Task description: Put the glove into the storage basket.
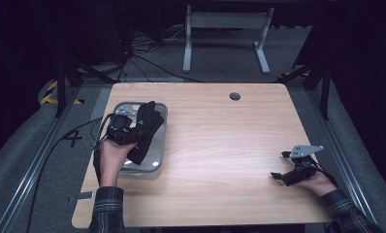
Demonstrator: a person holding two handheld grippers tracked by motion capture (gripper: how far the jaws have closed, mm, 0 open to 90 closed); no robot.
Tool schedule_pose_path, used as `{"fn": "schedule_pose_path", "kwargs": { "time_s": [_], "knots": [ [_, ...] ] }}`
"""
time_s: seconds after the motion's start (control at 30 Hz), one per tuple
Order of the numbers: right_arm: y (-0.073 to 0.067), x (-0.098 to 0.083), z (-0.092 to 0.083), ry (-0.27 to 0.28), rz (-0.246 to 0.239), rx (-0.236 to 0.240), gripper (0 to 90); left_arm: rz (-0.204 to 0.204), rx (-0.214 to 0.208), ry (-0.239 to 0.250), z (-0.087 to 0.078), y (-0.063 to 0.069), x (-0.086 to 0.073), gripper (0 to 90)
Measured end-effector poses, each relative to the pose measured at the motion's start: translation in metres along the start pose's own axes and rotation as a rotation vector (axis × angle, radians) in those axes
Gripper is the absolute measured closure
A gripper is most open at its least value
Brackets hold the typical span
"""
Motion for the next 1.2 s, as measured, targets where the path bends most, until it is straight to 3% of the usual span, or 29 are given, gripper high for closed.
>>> {"fn": "schedule_pose_path", "kwargs": {
  "time_s": [0.07,0.33,0.67,0.77,0.9,1.0,1.1,1.2],
  "knots": [
    [0.0,0.0,0.0,0.0,0.0,0.0,0.0,-0.003,0.017,-0.029,0.008,-0.005,-0.002,67.0],
    [0.0,0.0,0.0,0.0,0.0,0.0,0.0,-0.031,0.016,-0.077,0.028,-0.012,-0.01,66.6],
    [0.0,0.0,0.0,0.0,0.0,0.0,0.0,-0.044,0.034,-0.145,0.041,-0.016,-0.015,62.8],
    [0.0,0.0,0.0,0.0,0.0,0.0,0.0,-0.056,0.064,-0.161,0.043,-0.018,-0.016,56.6],
    [0.0,0.0,0.0,0.0,0.0,0.0,0.0,-0.098,0.075,-0.159,0.042,-0.023,-0.017,44.3],
    [0.0,0.0,0.0,0.0,0.0,0.0,0.0,-0.104,0.084,-0.157,0.041,-0.024,-0.017,35.0],
    [0.0,0.0,0.0,0.0,0.0,0.0,0.0,-0.106,0.12,-0.127,0.036,-0.025,-0.016,26.4],
    [0.0,0.0,0.0,0.0,0.0,0.0,0.0,-0.11,0.125,-0.1,0.031,-0.024,-0.014,22.4]
  ]
}}
Point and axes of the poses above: each handheld gripper's, and its own axes: z roughly forward along the jaws, x roughly out of its top, y roughly to its right, the point moved 2 cm from there along z, roughly forward along the jaws, and after that the axes turned 3 degrees about y, right-handed, at the moved point
